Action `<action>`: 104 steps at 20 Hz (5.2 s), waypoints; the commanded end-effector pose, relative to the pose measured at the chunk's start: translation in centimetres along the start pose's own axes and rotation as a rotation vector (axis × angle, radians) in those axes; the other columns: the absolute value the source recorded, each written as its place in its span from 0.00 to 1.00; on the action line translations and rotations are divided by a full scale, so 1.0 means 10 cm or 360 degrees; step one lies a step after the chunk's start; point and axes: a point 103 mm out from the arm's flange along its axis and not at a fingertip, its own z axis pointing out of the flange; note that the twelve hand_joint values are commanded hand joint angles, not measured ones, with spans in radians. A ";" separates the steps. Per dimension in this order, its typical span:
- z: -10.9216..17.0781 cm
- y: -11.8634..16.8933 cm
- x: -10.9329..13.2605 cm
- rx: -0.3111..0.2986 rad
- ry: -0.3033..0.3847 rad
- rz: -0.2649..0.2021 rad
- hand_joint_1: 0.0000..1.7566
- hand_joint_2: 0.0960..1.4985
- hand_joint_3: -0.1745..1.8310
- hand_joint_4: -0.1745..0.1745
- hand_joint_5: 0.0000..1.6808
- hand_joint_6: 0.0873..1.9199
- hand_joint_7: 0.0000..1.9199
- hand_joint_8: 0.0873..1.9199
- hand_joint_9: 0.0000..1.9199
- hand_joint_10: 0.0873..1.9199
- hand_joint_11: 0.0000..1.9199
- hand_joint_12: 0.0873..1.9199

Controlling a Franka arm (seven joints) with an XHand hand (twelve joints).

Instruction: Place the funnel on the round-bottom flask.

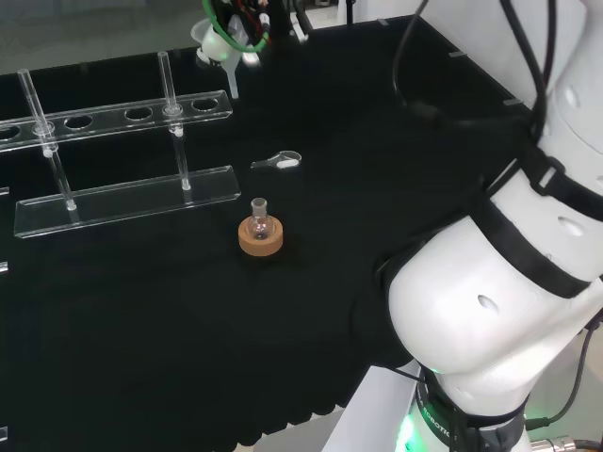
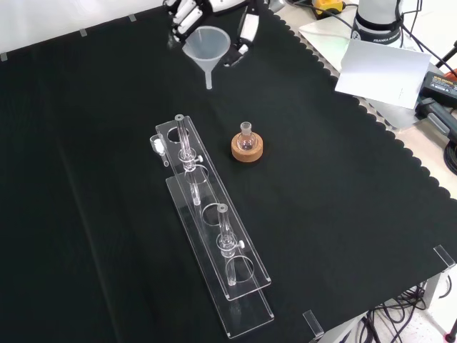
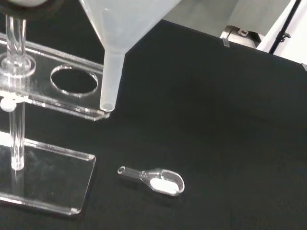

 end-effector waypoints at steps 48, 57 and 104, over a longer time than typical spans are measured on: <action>1.47 -0.67 0.36 0.0076 0.0137 0.0057 0.50 0.45 0.38 0.42 0.58 0.34 0.41 0.32 0.51 0.16 0.31 0.60; 1.53 -0.66 0.41 0.0087 0.0149 0.0064 0.50 0.45 0.38 0.41 0.58 0.34 0.41 0.32 0.51 0.17 0.32 0.60; 1.90 -0.60 0.39 0.0080 0.0148 0.0053 0.50 0.46 0.38 0.39 0.56 0.35 0.37 0.34 0.48 0.18 0.31 0.60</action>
